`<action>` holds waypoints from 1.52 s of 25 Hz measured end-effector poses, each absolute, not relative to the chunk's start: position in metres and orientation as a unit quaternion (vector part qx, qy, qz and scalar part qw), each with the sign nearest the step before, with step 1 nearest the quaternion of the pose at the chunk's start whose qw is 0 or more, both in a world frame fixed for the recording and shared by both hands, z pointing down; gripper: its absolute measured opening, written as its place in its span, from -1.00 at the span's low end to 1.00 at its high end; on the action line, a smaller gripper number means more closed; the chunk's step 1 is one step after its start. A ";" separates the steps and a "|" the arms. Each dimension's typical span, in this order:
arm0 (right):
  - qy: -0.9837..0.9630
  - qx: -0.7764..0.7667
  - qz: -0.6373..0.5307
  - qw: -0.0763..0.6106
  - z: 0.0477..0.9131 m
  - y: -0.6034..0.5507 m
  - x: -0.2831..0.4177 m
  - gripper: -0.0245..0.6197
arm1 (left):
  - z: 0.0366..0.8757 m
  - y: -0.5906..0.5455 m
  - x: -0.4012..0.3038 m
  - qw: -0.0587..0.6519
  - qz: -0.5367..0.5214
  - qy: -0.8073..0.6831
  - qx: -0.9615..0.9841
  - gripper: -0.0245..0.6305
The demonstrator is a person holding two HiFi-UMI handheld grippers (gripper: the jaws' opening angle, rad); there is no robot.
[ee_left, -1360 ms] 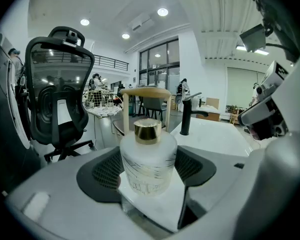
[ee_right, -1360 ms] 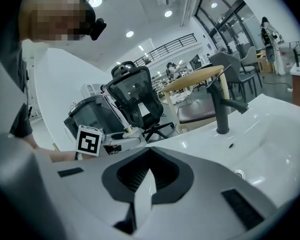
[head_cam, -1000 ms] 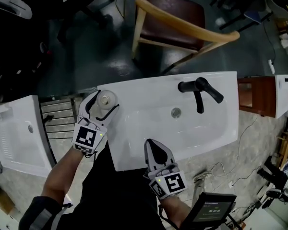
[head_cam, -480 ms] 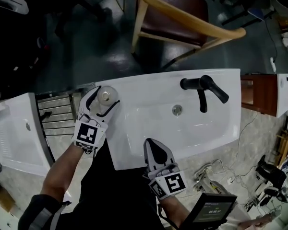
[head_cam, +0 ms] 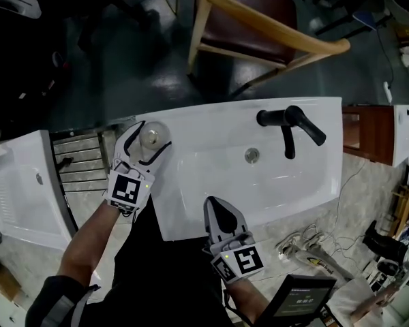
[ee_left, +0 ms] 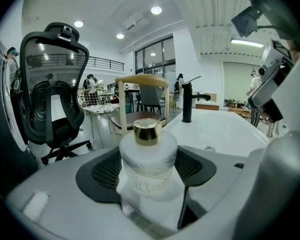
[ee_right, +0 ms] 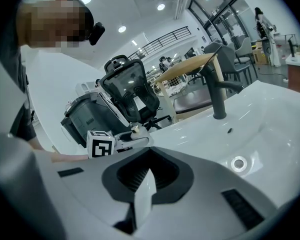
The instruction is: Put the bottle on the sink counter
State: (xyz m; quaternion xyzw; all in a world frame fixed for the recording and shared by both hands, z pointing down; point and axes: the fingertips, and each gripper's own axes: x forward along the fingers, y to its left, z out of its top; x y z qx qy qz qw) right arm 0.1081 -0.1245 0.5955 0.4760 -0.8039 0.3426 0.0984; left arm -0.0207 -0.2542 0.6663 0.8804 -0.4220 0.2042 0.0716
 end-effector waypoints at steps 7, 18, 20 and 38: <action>-0.810 0.474 0.334 0.092 0.588 -0.124 0.105 -0.94 | 0.662 -0.253 -0.024 0.079 0.205 -0.427 0.877 0.11; -0.822 0.468 0.318 0.068 0.566 -0.123 0.097 -0.94 | 0.611 -0.228 -0.038 0.103 0.166 -0.438 0.877 0.11; -0.828 0.466 0.304 0.067 0.557 -0.123 0.094 -0.94 | 0.598 -0.216 -0.038 0.105 0.162 -0.433 0.881 0.11; -0.850 0.468 0.239 0.036 0.484 -0.109 0.095 -0.94 | 0.480 -0.125 -0.007 0.164 0.096 -0.376 0.907 -0.06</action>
